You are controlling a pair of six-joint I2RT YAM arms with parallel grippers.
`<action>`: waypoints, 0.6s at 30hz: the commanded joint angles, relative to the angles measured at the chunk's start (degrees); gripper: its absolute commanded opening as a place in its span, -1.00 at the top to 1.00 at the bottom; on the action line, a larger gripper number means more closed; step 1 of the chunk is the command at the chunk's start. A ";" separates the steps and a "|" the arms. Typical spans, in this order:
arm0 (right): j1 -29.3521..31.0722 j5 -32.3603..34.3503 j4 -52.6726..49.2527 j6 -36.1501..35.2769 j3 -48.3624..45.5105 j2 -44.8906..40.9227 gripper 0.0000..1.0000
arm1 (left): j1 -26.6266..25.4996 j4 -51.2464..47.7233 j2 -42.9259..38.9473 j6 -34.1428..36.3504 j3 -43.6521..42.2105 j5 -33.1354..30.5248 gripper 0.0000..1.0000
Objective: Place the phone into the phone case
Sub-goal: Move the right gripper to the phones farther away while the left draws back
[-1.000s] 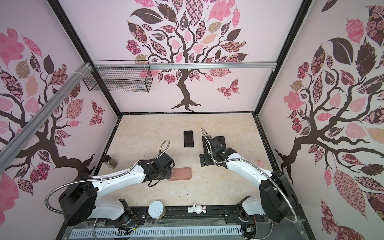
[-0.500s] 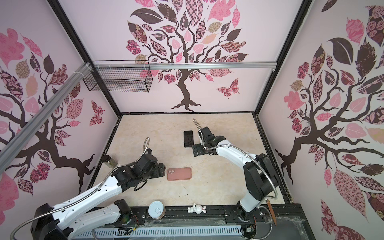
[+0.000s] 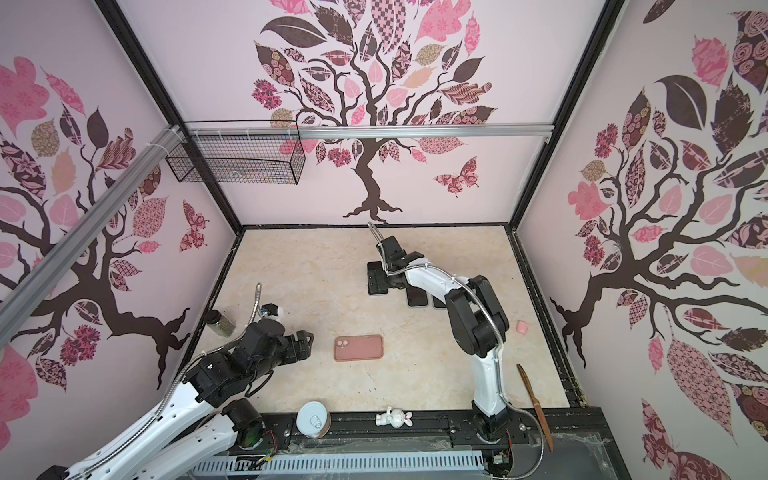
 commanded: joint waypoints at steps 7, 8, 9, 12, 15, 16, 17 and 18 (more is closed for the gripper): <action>-0.06 1.79 -2.37 1.14 9.46 10.63 -1.00 | 0.33 -1.11 -1.64 -0.10 -0.94 -0.79 -0.88; -0.09 1.84 -2.39 1.20 9.79 11.16 -1.00 | 0.24 -0.98 -1.76 -0.11 -1.02 -0.54 -0.87; -0.04 1.92 -2.46 1.25 10.15 11.76 -0.99 | 0.34 -0.69 -1.75 0.05 -1.12 -0.14 -0.87; 0.13 2.11 -2.83 1.21 11.08 13.35 -1.00 | 0.29 -0.42 -1.45 0.20 -1.22 0.47 -0.87; 0.41 2.82 -2.80 0.95 11.42 14.36 -0.99 | 0.35 -0.43 -1.32 0.25 -1.13 0.48 -0.87; 0.54 3.00 -2.82 0.79 11.45 14.72 -0.99 | 0.33 -0.41 -1.39 0.27 -1.16 0.51 -0.87; 0.73 3.22 -3.02 0.45 11.71 15.13 -1.00 | 0.37 -0.41 -1.41 0.33 -1.18 0.45 -0.87; 0.86 3.78 -3.48 0.21 12.21 15.61 -0.99 | 0.36 -0.36 -1.39 0.29 -1.21 0.49 -0.88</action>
